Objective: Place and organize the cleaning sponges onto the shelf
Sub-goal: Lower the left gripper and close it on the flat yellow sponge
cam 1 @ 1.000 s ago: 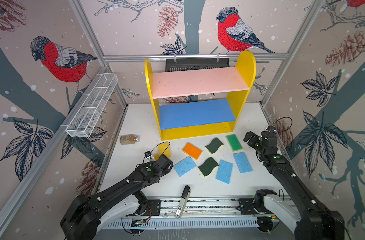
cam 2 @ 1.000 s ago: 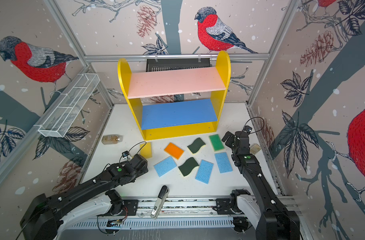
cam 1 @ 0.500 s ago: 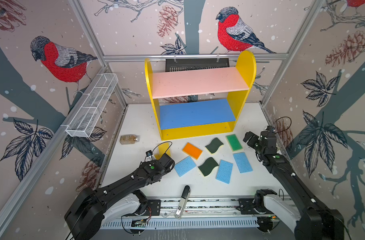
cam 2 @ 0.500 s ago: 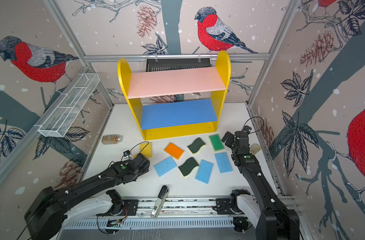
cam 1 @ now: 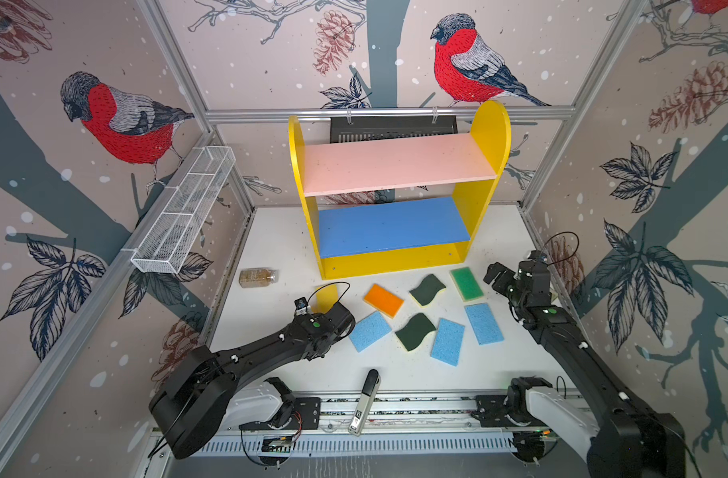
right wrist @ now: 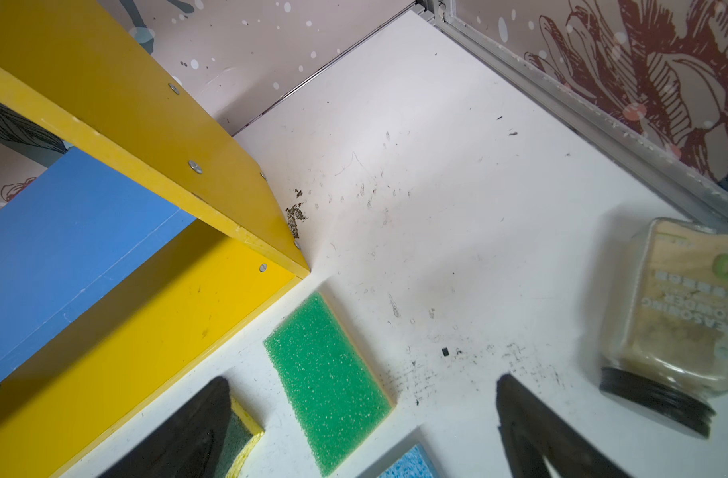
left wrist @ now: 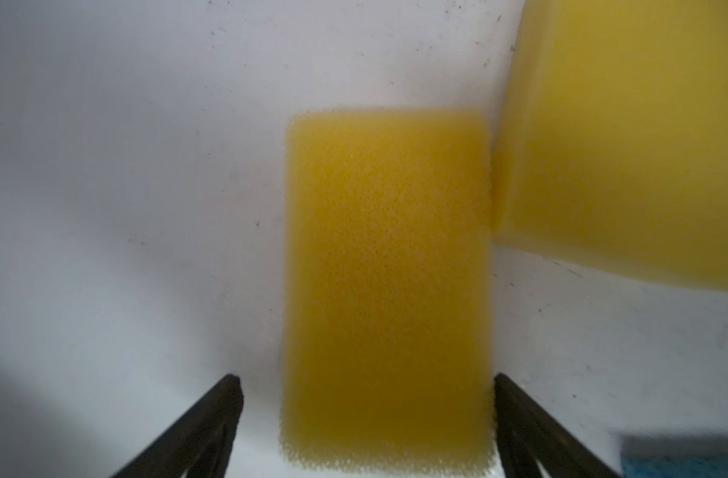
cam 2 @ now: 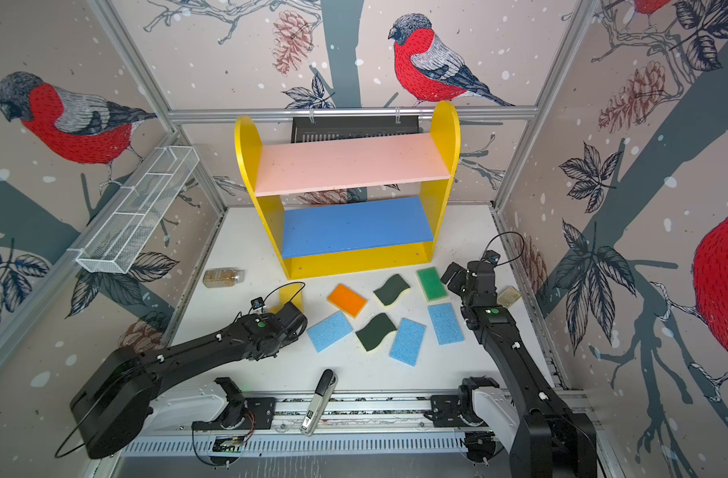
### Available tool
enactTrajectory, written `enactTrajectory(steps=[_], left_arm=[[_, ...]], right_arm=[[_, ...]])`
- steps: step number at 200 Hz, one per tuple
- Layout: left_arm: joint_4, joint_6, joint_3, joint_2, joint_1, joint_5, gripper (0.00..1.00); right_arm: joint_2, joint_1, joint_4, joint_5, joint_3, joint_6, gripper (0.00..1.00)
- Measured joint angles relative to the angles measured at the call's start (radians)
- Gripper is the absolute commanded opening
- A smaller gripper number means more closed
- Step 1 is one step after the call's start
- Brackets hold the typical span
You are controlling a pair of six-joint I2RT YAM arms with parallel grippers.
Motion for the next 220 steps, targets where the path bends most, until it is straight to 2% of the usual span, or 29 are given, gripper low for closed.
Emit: enactTrajectory(steps=[55,157,191,220], left_arm=[[0.042,0.021,0.014,0.068,0.001,-0.016,0.9],[0.166,0.087,-0.097,-0.048,0.068,0.051,0.85],[0.189,0.11,-0.111,-0.05,0.076,0.048,0.74],[0.216,0.131,-0.124,-0.054,0.08,0.044,0.71]], right_arm=[[0.037,0.001,-0.001,-0.008,0.015,0.0,1.0],[0.059,0.022,-0.005,-0.012,0.029,-0.004,1.0],[0.059,0.037,-0.008,-0.015,0.03,-0.005,1.0],[0.053,0.059,-0.021,-0.037,0.034,-0.012,0.99]])
